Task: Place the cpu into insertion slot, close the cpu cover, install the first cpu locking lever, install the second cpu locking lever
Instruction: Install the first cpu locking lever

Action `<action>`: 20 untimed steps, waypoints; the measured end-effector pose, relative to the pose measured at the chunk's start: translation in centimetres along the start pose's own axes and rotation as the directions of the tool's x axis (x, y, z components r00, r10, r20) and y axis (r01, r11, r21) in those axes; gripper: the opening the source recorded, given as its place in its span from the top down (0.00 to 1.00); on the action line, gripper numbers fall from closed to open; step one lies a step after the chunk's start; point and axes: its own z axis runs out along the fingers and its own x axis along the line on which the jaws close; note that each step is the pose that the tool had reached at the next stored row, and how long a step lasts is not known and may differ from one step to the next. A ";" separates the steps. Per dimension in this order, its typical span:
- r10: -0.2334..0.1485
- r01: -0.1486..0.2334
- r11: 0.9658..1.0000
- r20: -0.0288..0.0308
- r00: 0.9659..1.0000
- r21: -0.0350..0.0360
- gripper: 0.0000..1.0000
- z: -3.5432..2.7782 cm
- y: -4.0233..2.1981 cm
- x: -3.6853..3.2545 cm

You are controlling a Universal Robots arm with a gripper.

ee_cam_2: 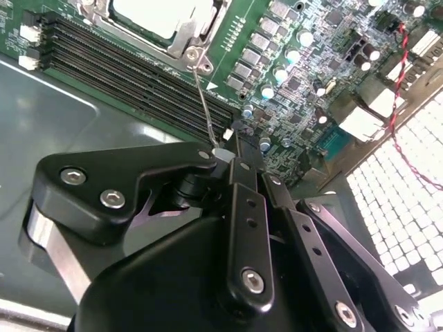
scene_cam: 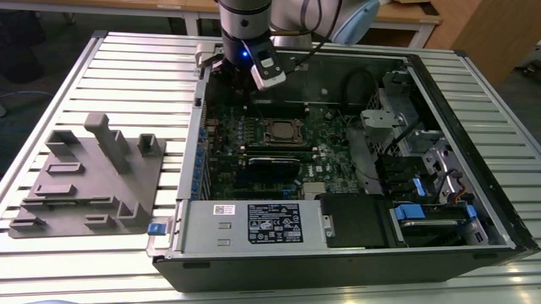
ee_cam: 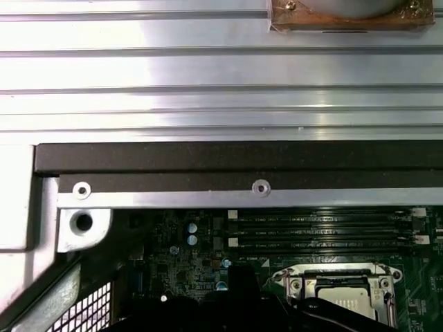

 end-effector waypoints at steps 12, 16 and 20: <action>0.005 -0.005 1.000 0.001 1.000 0.000 0.89 0.12 0.06 -2.25; 0.009 -0.009 1.000 0.002 1.000 0.000 0.89 0.16 0.08 -3.05; 0.013 -0.013 1.000 0.002 1.000 0.000 0.89 0.19 0.10 -3.79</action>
